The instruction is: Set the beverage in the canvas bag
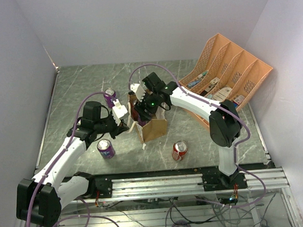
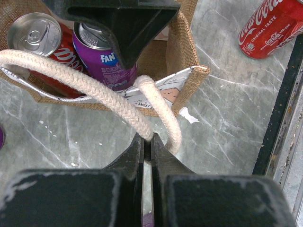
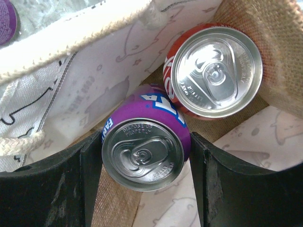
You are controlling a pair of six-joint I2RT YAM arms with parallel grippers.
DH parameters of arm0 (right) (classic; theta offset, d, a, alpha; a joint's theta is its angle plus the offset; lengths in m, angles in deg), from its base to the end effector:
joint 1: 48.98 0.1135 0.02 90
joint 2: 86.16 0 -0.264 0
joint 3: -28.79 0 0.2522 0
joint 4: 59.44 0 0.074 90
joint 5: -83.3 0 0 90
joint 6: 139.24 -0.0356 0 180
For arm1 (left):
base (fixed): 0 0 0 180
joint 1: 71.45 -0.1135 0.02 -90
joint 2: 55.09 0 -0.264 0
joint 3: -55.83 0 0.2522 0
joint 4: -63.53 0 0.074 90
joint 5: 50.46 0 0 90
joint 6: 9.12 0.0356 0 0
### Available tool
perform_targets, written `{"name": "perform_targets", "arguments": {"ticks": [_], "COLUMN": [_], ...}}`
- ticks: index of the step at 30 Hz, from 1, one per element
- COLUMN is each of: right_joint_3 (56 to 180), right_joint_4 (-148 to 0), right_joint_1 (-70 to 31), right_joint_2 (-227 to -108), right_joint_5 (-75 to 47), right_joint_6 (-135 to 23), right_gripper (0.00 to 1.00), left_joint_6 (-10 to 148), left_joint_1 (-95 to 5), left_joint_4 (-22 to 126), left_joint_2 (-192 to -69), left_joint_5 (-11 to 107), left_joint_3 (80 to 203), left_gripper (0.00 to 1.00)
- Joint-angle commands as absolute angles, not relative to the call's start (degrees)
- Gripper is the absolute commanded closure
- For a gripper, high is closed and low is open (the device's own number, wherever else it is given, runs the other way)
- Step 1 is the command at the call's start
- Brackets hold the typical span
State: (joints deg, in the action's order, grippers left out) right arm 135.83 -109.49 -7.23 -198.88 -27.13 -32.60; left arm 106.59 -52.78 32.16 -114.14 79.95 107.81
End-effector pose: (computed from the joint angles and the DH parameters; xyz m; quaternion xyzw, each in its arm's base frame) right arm 0.3151 0.2979 0.2433 -0.5044 0.7955 0.2284 0.2462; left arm 0.1951 -0.0903 0.2460 0.4582 0.7257 -0.2854 0.4265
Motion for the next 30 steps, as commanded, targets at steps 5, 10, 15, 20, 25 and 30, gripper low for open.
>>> {"name": "perform_targets", "arguments": {"ticks": [5,10,15,20,25,30], "right_joint_3": [135.39,134.3,132.93,132.82,133.5,133.85], "right_joint_4": [-102.89,-101.71,-100.94,-101.06,-102.33,-103.44], "right_joint_1": [-6.9,-6.88,-6.84,-6.75,-6.49,-6.4], "right_joint_2": [-200.18,-200.57,-201.55,-201.56,-201.37,-200.58], "right_joint_5": [-31.74,-32.66,-31.54,-31.15,-32.93,-33.1], "right_joint_6": [-35.31,-36.25,-36.73,-36.78,-36.53,-36.07], "right_gripper": [0.98,0.92,0.77,0.6,0.45,0.33], "left_joint_6": [108.58,107.85,107.84,108.04,108.61,108.78], "left_joint_1": [-53.02,-53.0,-53.01,-53.0,-53.0,-53.0], "left_joint_4": [30.76,31.62,31.79,31.51,30.88,30.22], "left_joint_2": [-113.95,-113.93,-113.77,-113.6,-113.58,-113.22], "left_joint_5": [83.07,83.08,83.08,83.14,82.95,83.03], "left_joint_3": [109.01,108.71,108.49,108.57,108.86,109.13], "left_gripper": [0.93,0.93,0.93,0.93,0.93,0.93]}}
